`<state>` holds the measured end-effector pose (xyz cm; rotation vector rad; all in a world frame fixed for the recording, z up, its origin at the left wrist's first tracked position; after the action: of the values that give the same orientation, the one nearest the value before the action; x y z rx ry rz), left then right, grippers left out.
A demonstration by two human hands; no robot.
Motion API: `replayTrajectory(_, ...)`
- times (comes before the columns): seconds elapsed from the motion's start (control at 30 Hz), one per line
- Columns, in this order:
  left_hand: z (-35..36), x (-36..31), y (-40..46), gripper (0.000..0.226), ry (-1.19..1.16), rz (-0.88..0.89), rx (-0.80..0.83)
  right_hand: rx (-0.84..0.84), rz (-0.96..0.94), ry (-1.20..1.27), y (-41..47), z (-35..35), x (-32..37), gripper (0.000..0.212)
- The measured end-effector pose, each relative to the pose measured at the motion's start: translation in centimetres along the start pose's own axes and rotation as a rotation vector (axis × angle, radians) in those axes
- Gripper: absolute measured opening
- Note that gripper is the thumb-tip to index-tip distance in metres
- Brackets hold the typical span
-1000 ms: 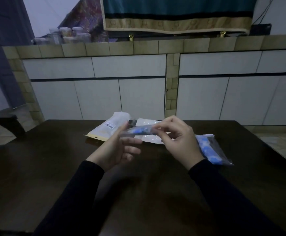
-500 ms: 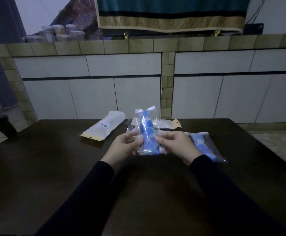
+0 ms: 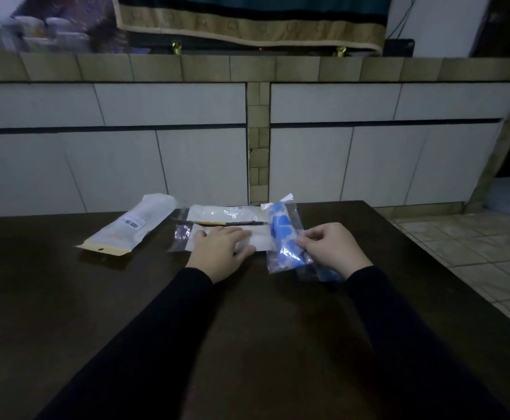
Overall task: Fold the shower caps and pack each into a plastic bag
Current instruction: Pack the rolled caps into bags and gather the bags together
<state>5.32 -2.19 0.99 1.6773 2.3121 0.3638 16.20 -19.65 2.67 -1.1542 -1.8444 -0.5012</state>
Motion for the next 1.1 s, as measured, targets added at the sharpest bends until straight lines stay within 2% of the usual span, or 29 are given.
replayTrajectory(0.2, -1.7, 1.4, -1.8, 0.050, 0.116, -0.171, 0.023, 0.027, 0.029, -0.185, 0.1, 0.4, -0.5, 0.011)
replayTrajectory(0.47, -3.8, 3.8, -5.6, 0.055, 0.101, -0.345, 0.037, 0.071, 0.109, -0.479, -0.8, 1.3, -0.7, 0.024)
replayTrajectory(0.63, -4.1, 3.4, -6.6, 0.058, 0.069, -0.368, 0.075, -0.009, 0.096, -0.498, -1.7, 1.6, -0.1, 0.041)
replayTrajectory(0.73, -4.8, 3.6, -6.6, 0.058, -0.029, -0.345, 0.077, -0.065, 0.043, -0.502, -3.0, 1.8, 1.2, 0.034)
replayTrajectory(0.83, -6.7, 4.1, -7.0, 0.042, -0.160, -0.281, 0.077, -0.102, -0.096, -0.524, -5.0, 3.4, 3.7, 0.034)
replayTrajectory(0.93, -8.7, 5.5, -8.4, 0.020, -0.157, -0.182, 0.108, -0.008, -0.378, -0.415, -8.4, 7.4, 7.0, 0.032)
replayTrajectory(1.03, -9.3, 7.5, -10.4, 0.029, -0.102, -0.042, 0.142, 0.183, -0.664, -0.448, -12.2, 12.4, 9.1, 0.042)
replayTrajectory(1.1, -8.9, 9.4, -12.0, 0.038, -0.176, -0.056, 0.152, 0.261, -0.801, -0.560, -13.5, 15.2, 9.6, 0.053)
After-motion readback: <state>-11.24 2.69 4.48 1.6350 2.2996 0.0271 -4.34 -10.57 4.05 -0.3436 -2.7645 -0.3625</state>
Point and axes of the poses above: each hand's wrist, its own y-axis towards the middle knuckle, its own z-axis out of the palm, x = y × z, the point moved 9 cm from there along y, towards the middle knuckle, and after that the axes turned 9 degrees about z, right-handed, at the moved point
